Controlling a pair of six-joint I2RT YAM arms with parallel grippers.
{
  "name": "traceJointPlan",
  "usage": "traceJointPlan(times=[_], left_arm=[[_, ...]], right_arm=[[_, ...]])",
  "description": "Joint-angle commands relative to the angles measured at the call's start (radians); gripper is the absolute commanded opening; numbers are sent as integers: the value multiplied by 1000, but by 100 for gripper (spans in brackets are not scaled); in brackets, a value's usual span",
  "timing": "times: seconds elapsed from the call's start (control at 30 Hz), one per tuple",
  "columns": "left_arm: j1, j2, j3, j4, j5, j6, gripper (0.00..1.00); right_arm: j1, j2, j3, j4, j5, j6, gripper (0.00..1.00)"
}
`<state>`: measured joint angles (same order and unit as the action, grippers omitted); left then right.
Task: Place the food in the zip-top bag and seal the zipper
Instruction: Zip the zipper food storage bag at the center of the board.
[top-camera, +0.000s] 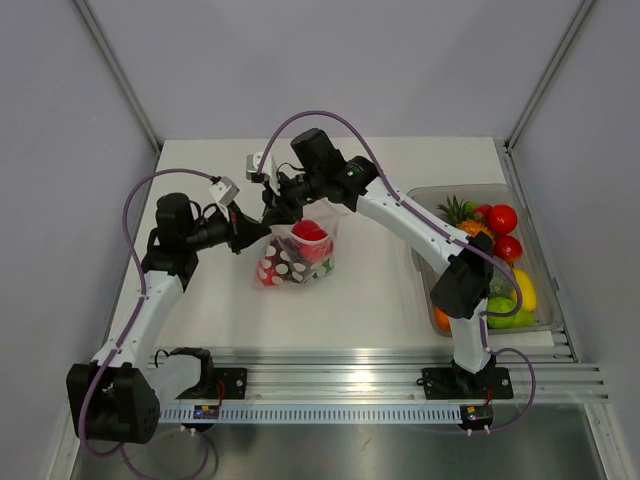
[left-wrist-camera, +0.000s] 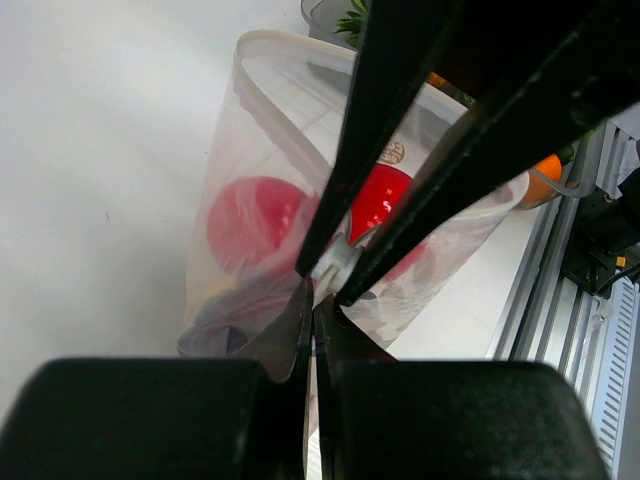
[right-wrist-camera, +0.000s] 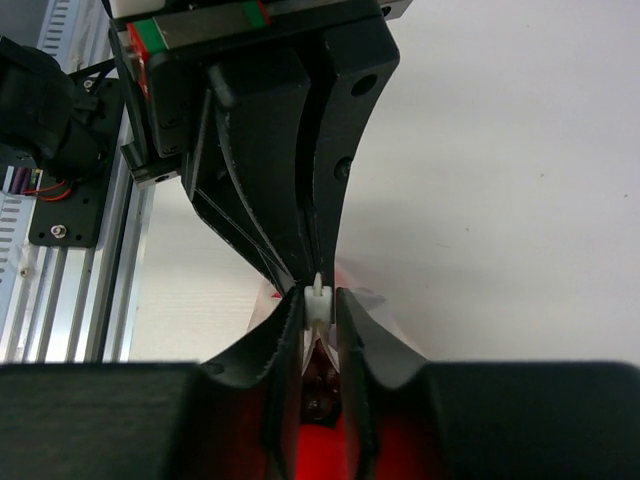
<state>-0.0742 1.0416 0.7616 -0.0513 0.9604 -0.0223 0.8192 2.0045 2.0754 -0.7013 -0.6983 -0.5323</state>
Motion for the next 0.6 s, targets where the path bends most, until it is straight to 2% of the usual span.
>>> traceJointPlan(times=[0.0,0.1,0.13,0.17,0.3,0.33,0.37,0.47,0.57], left_arm=[[-3,-25,7,54,0,16,0],[-3,-20,8,54,-5,42,0],[-3,-23,10,29,-8,45,0],[-3,-22,11,27,-9,50,0],[-3,-26,8,28,-15,62,0],[-3,-23,13,21,-22,65,4],[-3,-15,22,10,-29,68,21],[-3,18,71,-70,-23,117,45],[-3,50,104,-137,15,162,52]], right_arm=[[9,5,43,32,2,6,19],[11,-10,29,42,6,11,10],[9,-15,22,48,14,15,2],[11,-22,-3,65,19,17,0],[9,-71,-67,114,39,25,0],[9,-81,-77,118,43,23,0],[9,-87,-92,121,46,23,0],[11,-108,-118,129,59,22,0],[8,-136,-153,143,65,26,0]])
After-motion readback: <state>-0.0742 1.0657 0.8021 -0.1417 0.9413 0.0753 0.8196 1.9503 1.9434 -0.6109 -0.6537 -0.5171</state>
